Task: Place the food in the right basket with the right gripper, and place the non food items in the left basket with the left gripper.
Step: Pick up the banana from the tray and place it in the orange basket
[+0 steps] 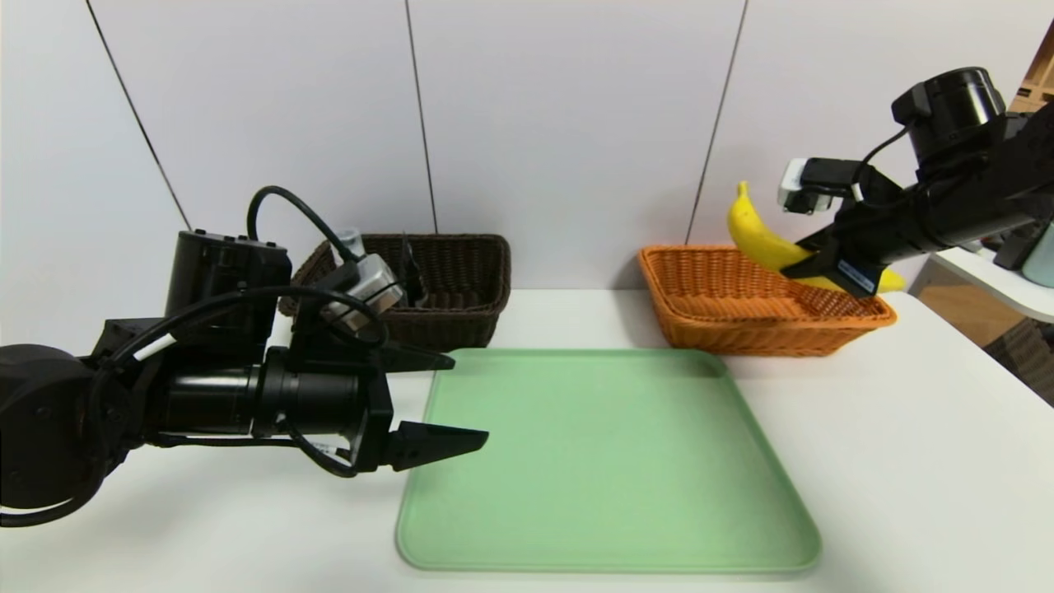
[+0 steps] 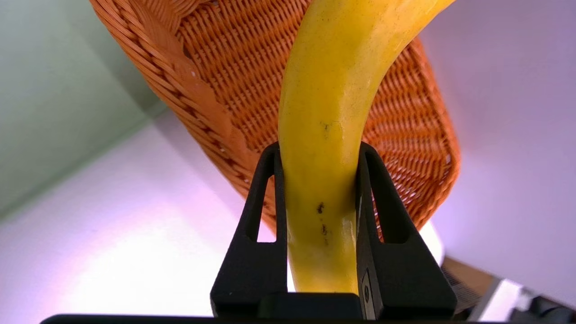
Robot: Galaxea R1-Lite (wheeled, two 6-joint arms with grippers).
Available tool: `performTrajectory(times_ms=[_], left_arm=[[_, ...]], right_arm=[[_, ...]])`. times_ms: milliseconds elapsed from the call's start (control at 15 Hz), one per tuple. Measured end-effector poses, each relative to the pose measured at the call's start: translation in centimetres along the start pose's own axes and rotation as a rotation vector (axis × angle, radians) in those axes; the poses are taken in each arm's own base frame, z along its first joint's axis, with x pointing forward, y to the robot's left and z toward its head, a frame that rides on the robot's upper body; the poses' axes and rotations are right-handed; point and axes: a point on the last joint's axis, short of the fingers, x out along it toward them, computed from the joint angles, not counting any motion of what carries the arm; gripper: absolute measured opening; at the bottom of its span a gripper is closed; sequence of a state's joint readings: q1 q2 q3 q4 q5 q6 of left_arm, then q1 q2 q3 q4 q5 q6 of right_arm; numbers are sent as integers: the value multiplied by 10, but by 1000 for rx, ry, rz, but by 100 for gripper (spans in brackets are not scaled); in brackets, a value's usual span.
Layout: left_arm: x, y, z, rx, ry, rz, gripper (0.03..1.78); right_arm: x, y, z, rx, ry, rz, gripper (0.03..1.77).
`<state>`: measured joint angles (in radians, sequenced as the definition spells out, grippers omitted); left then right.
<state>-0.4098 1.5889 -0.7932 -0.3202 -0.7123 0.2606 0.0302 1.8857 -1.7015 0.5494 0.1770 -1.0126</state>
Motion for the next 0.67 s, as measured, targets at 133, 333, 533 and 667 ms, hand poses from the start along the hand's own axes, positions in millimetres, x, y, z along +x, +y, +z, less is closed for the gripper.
performTrajectory(times_ms=[133, 333, 533, 667], left_arm=[[1, 1, -1, -2, 2, 0, 169], [2, 4, -2, 7, -15, 9, 169], [6, 6, -6, 4, -15, 10, 169], [8, 8, -8, -3, -9, 9, 169]], right_arm=[[6, -5, 1, -85, 5, -10, 41], [19, -10, 1, -195, 38, -26, 41], [36, -12, 3, -210, 59, -24, 41], [49, -12, 4, -213, 61, -12, 41]])
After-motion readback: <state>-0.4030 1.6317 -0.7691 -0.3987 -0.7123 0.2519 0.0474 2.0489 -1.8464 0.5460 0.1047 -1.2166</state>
